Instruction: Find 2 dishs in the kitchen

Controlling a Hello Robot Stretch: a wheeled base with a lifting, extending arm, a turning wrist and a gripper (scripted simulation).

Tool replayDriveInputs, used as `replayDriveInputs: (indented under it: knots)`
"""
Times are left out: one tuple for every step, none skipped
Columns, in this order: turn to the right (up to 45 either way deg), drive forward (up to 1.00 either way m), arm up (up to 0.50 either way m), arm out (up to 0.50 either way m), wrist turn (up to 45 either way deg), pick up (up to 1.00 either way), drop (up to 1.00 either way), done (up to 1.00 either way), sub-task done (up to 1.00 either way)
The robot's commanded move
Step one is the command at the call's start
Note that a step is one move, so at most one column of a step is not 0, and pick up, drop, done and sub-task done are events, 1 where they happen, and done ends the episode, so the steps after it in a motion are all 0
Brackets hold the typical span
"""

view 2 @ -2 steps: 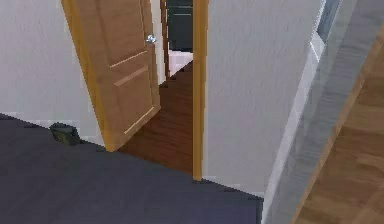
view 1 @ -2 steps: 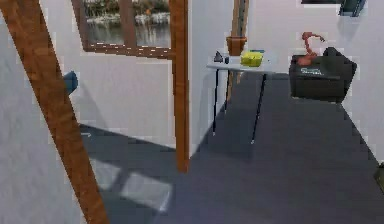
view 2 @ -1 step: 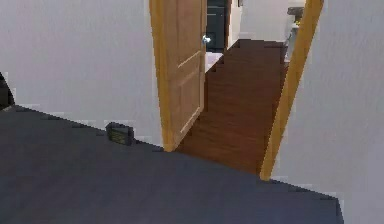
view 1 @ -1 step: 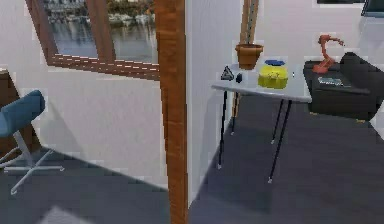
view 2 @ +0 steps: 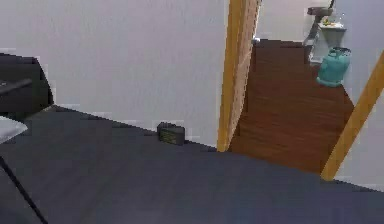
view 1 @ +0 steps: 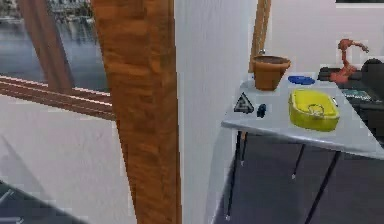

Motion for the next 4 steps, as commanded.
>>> replayDriveInputs:
  knots:
    - [-45.0,0.0,0.0,0.0,0.0,0.0,0.0,0.0,0.0]
    - [-30.0,0.0,0.0,0.0,0.0,0.0,0.0,0.0,0.0]
    - [0.0,1.0,0.0,0.0,0.0,0.0,0.0,0.0,0.0]
    - [-6.0,0.0,0.0,0.0,0.0,0.0,0.0,0.0,0.0]
